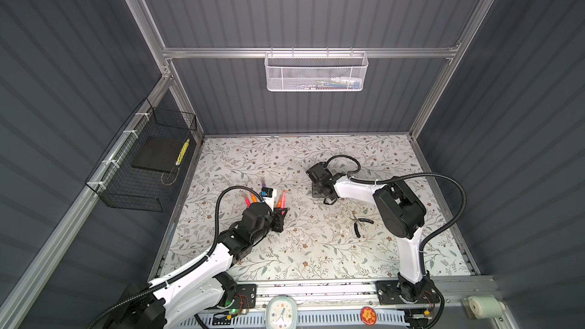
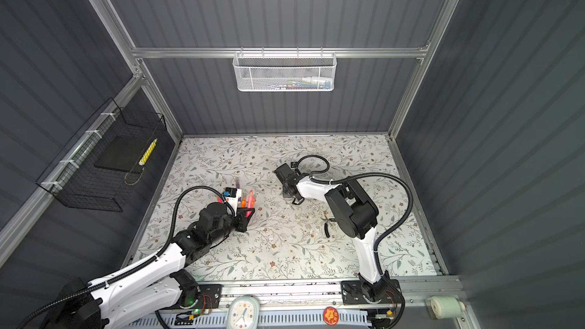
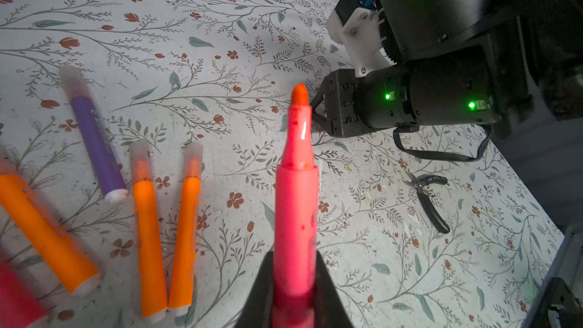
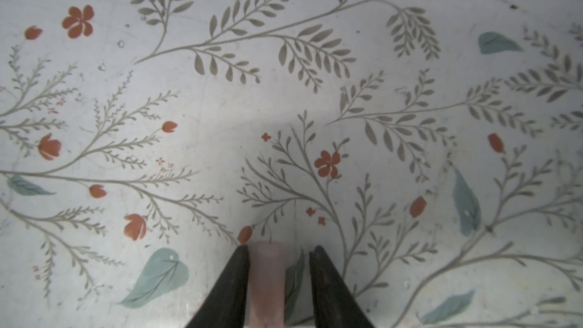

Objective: Insert pens into pen caps
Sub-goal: Pick up the pen cap from the center of the table.

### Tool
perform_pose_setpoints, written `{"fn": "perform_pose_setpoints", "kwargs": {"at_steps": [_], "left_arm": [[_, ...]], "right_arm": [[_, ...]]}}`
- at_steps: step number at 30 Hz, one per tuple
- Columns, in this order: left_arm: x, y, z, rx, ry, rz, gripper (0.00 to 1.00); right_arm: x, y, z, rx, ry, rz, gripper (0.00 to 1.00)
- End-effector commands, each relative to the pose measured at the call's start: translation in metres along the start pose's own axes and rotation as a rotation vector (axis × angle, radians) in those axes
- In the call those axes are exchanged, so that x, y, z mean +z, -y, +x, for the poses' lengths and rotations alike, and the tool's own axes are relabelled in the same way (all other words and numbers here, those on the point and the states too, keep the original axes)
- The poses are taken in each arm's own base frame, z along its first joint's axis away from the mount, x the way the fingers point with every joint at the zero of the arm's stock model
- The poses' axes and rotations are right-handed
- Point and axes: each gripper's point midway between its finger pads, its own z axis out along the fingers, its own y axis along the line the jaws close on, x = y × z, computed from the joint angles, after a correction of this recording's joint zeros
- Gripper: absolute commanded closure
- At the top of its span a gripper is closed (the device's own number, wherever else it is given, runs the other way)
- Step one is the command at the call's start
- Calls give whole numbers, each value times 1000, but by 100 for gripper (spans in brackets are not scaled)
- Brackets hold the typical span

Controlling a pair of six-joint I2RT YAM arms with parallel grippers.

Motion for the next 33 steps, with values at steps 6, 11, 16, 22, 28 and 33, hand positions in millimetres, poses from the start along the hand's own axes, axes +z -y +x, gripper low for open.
{"fn": "perform_pose_setpoints", "kwargs": {"at_steps": [6, 11, 16, 22, 28, 33], "left_arm": [[0, 6, 0, -1, -7, 28, 100], [-4, 5, 3, -8, -8, 30, 100], [-3, 6, 2, -11, -1, 35, 100], [3, 10, 4, -16, -12, 60, 100], [3, 10, 2, -9, -17, 55, 100], [3, 14, -3, -8, -3, 67, 100]], "right_arm": [[18, 11, 31, -16, -91, 41, 73], [14, 10, 26, -11, -78, 28, 78], [7, 6, 19, -7, -62, 4, 82], [-14, 4, 4, 25, -11, -61, 87], [-55, 5, -21, 102, 106, -162, 92], [-97, 8, -37, 173, 217, -267, 95]]}}
